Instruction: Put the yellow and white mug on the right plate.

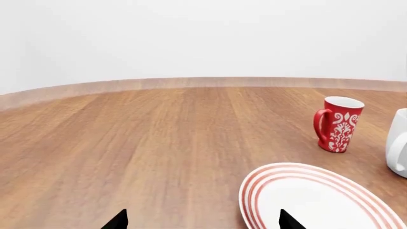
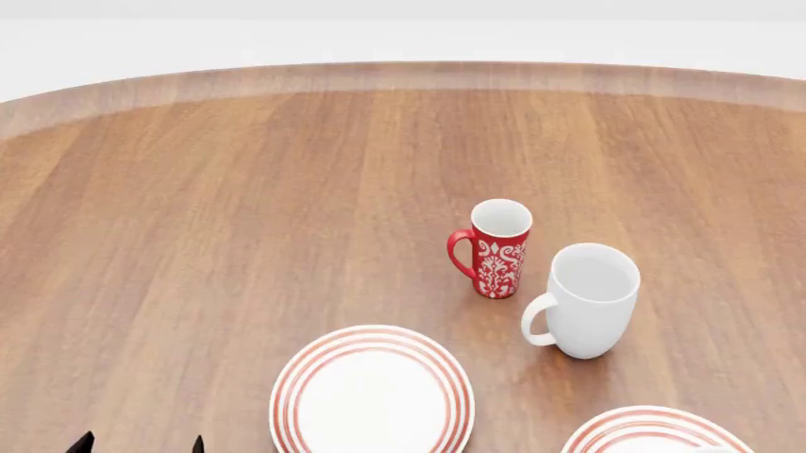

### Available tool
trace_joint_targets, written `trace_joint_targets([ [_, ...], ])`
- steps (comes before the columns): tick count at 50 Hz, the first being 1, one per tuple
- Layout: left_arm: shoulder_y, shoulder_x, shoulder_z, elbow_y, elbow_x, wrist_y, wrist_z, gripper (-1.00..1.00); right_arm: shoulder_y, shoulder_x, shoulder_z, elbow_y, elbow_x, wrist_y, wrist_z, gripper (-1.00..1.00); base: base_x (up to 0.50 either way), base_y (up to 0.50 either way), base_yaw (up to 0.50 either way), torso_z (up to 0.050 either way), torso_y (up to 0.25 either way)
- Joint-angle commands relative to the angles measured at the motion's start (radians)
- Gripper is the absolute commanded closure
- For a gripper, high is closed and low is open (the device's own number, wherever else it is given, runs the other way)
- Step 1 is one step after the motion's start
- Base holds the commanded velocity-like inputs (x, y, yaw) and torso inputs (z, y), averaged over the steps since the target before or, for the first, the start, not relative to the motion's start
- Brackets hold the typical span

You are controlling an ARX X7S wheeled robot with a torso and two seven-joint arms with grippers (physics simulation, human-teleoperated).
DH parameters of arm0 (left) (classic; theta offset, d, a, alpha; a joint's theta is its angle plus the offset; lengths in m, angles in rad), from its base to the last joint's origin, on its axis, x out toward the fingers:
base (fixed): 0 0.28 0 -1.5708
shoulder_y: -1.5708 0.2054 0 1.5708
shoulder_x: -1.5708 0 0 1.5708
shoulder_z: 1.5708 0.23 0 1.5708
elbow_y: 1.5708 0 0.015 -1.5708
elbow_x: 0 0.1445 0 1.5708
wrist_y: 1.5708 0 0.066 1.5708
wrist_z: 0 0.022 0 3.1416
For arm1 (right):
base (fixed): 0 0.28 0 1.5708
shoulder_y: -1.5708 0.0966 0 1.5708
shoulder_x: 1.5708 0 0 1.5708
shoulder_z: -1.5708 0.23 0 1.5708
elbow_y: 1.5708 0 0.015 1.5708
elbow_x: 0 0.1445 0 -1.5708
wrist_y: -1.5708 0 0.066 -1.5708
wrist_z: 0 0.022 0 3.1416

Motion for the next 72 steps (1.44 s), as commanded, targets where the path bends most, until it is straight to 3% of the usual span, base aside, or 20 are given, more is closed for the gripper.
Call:
trace_joint_targets([
  [1,0.001,-0.003,0.003,0.006,-0.001,0.000,-0.003,-1.00,-0.105,0.005,0.097,-0.201,0.019,-0.051,0.056,-1.00,0.00,0.00,0.00,0.000,0.000],
  [16,0.000,-0.005,0.003,0.002,-0.007,0.005,-0.002,-1.00,-0.179,-0.013,0.017,-0.393,-0.101,-0.140,0.055,-1.00,0.00,0.00,0.00,0.000,0.000],
  [39,-0.002,-0.012,0.000,0.012,-0.016,0.010,-0.006,-1.00,-0.017,-0.192,-0.242,-0.350,-0.237,-0.315,0.019,-1.00,0.00,0.00,0.00,0.000,0.000],
  [52,0.003,-0.019,0.003,0.035,-0.015,0.004,-0.014,-1.00,-0.167,-0.264,-0.198,-0.336,-0.151,-0.540,-0.004,-1.00,0.00,0.00,0.00,0.000,0.000],
  [72,0.005,-0.023,0.009,0.041,-0.016,0.012,-0.013,-1.00,-0.292,-0.309,-0.137,-0.387,-0.220,-0.662,0.053,-1.00,0.00,0.00,0.00,0.000,0.000],
])
